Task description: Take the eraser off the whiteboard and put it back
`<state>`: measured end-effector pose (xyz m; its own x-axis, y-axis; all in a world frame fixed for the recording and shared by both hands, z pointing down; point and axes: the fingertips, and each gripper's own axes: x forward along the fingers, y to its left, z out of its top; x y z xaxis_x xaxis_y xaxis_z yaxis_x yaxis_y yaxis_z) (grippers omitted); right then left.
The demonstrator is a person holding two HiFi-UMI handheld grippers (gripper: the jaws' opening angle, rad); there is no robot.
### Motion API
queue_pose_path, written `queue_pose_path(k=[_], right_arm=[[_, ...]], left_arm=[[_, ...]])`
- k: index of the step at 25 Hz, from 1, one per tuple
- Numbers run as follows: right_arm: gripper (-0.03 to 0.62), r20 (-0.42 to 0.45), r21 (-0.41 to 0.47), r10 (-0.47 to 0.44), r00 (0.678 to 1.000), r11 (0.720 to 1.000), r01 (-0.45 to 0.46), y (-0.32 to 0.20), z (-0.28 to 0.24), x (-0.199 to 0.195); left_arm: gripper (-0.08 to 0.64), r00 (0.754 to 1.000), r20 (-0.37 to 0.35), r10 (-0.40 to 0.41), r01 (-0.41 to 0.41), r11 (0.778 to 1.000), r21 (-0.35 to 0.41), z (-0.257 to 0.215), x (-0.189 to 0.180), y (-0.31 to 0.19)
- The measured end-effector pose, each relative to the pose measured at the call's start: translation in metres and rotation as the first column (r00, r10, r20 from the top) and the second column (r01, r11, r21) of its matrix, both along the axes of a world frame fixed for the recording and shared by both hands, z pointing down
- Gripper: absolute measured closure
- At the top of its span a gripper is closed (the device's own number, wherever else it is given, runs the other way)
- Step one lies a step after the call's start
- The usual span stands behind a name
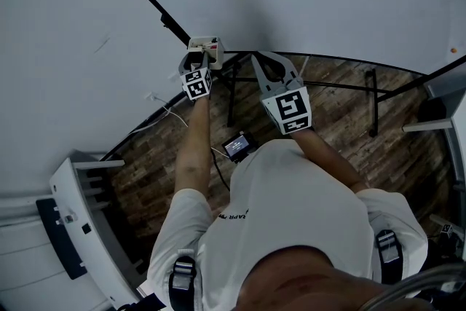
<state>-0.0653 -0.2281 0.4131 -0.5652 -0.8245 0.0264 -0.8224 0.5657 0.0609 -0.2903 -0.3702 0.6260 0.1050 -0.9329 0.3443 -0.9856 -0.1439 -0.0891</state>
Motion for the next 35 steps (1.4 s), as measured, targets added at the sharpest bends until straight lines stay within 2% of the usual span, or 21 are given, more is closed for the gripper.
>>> queue_pose_path(k=[8,20,35], right_arm=[[0.580,-0.002,0.011,0.001,1.000,1.000,-0.001,0.004,-0.002,0.004],[0.580,0.031,-0.009,0.013,0.999,1.000,-0.012,-0.003,-0.002,0.004],[0.580,0.054,-0.003,0.019,0.998,1.000,-0.018,0.000,-0.010,0.002]], left_arm=[[0.322,0.998,-0.047,-0.037,0.040,0.997,0.061,-0.028,-0.005,0.008],[0.321,0.997,-0.051,-0.053,0.060,0.989,0.138,-0.080,0.003,0.025],[0.321,0.996,-0.051,-0.078,0.089,0.966,0.242,-0.150,0.018,0.062]])
